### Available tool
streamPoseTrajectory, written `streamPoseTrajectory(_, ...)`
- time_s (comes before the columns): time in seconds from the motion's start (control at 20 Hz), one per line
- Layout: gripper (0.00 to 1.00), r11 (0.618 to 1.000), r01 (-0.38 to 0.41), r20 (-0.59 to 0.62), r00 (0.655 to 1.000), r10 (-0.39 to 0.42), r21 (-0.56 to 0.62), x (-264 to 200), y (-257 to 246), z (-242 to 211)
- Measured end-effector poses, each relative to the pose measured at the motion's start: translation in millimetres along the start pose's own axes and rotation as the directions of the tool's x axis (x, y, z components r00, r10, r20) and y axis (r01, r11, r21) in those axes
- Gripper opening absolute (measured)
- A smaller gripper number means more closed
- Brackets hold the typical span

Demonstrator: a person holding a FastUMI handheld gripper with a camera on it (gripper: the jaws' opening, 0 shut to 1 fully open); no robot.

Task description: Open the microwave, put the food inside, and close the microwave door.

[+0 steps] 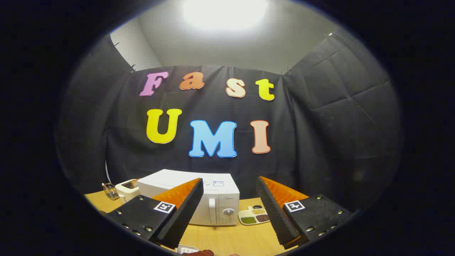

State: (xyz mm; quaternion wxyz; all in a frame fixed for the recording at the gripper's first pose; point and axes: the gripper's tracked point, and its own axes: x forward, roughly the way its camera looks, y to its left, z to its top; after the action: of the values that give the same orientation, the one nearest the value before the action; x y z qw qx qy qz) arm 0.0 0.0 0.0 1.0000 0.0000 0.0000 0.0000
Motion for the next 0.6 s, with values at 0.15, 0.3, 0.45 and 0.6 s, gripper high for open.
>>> streamPoseTrajectory(0.15, 0.96, 1.0, -0.009, -0.009, 1.0, 0.009, 0.007, -4.5, 4.1, -3.4)
streamPoseTrajectory(0.3, 0.96, 1.0, -0.01, 0.005, 1.0, 0.009, 0.005, -7.7, 4.1, 0.4)
streamPoseTrajectory(0.45, 0.96, 1.0, -0.021, 0.005, 1.0, 0.021, 0.007, -9.3, 9.1, -2.4)
streamPoseTrajectory(0.6, 0.96, 1.0, -0.028, -0.004, 1.0, 0.028, 0.007, -7.7, 11.5, -5.6)
